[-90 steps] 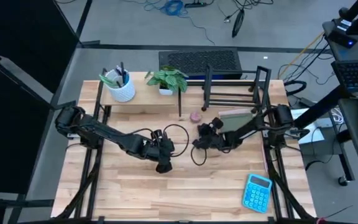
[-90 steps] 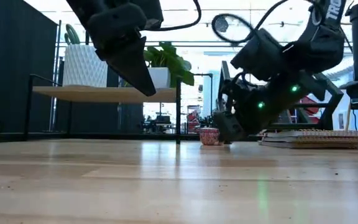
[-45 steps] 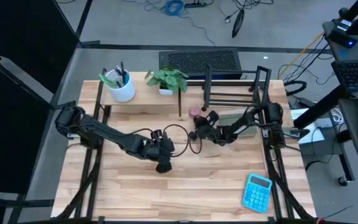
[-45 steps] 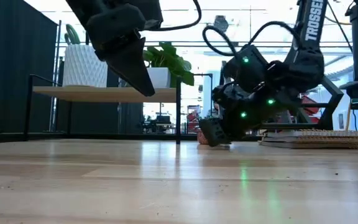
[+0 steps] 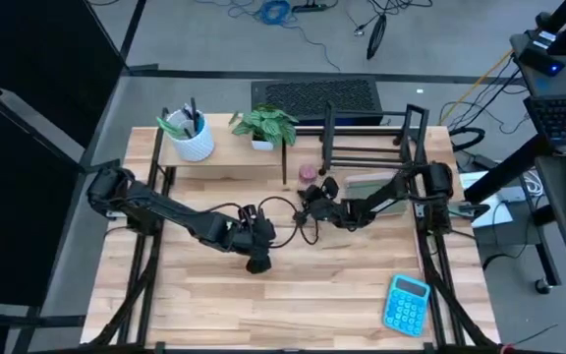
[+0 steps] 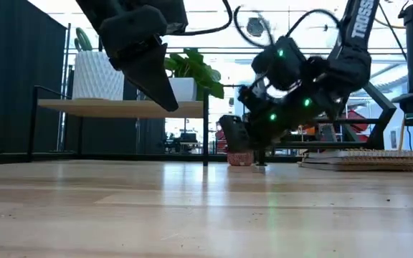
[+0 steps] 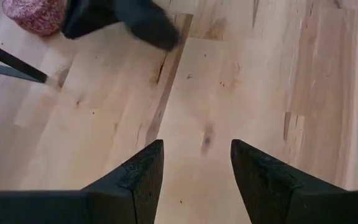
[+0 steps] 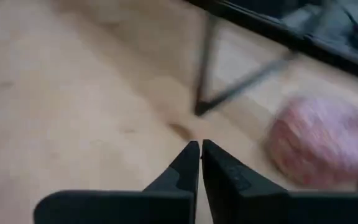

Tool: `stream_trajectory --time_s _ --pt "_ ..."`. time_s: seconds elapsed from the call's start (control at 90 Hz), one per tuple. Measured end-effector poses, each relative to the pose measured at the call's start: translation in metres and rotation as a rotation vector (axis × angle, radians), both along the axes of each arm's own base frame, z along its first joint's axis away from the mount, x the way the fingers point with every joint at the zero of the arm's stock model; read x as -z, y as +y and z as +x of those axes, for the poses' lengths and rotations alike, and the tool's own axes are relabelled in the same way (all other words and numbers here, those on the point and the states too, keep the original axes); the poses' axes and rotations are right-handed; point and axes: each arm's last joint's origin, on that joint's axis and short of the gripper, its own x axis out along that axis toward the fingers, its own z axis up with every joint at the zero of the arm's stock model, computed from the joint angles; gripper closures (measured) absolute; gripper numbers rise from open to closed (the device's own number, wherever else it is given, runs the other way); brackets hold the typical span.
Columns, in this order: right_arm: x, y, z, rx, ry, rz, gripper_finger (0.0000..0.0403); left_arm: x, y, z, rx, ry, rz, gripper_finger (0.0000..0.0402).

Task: Stock shelves
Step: Move the red scented candle to the the top center

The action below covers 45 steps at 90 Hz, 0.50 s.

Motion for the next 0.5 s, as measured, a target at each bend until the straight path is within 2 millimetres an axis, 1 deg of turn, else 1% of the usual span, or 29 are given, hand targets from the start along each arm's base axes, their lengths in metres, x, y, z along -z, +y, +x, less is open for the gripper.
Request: stream_trajectory --time_s 0.033,0.111,0.178,0.244,0.3,0.4,0.5 --pt "-0.003 0.003 -0.001 -0.009 0.040 -0.038 0.0399 0.000 0.000 0.000 0.000 0.000 0.000 0.0228" --pt "-0.004 0.007 -0.008 0.044 0.157 -0.159 0.0399 0.000 0.000 0.000 0.000 -0.001 0.000 0.0228" --pt "-0.002 0.006 -0.012 0.064 0.288 -0.275 0.0399 0.000 0.000 0.000 0.000 -0.001 0.000 0.0228" --pt "0.000 0.004 -0.015 0.033 0.410 -0.357 0.0399 0.000 0.000 0.000 0.000 -0.001 0.000 0.0228" --pt "0.003 0.002 -0.017 0.009 0.490 -0.400 0.0399 0.000 0.000 0.000 0.000 -0.002 -0.001 0.0228" --pt "0.003 -0.003 -0.020 0.049 0.588 -0.485 0.0401 0.000 0.000 0.000 0.000 -0.002 0.000 0.0228" --pt "0.003 -0.014 -0.021 0.049 0.638 -0.494 0.0402 0.000 0.000 0.000 0.000 -0.003 -0.001 0.0228"
